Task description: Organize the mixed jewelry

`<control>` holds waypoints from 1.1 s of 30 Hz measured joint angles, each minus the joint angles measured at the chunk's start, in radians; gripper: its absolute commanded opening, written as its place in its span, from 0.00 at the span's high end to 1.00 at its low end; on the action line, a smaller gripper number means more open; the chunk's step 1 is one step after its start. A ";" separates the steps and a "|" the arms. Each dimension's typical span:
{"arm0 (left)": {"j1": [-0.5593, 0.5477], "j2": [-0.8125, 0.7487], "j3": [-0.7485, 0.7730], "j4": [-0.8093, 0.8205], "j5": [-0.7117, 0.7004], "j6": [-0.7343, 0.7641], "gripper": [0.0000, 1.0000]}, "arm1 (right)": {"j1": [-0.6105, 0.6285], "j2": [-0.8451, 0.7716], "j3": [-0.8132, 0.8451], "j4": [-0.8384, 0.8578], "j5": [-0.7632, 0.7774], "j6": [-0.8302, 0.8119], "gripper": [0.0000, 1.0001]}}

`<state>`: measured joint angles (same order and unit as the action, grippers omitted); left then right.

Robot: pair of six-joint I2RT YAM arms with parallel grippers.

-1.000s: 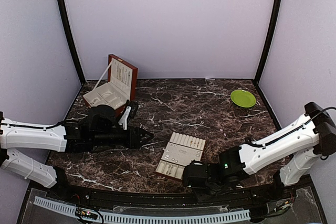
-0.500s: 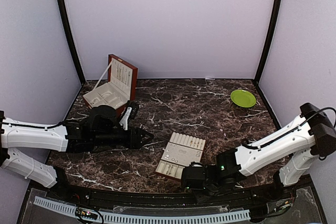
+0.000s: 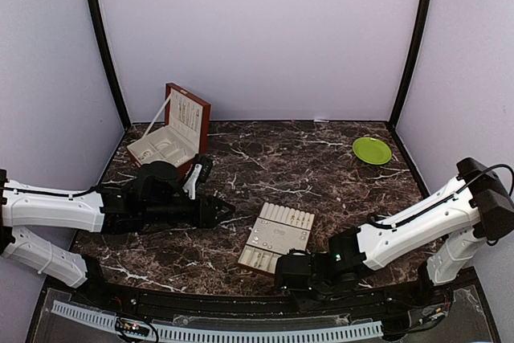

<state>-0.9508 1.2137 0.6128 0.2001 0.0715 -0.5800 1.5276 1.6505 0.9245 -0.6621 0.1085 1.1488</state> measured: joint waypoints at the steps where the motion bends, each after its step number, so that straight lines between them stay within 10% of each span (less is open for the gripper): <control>1: 0.000 0.002 0.000 0.000 0.000 0.000 0.48 | 0.000 0.001 0.000 0.002 0.000 0.000 0.94; 33: 0.006 0.023 0.006 0.002 0.018 0.000 0.48 | 0.000 0.008 0.046 -0.085 0.046 -0.071 1.00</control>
<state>-0.9451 1.2366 0.6186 0.2016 0.0895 -0.5797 1.5280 1.6581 0.9703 -0.7467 0.1543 1.0782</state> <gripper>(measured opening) 0.516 0.005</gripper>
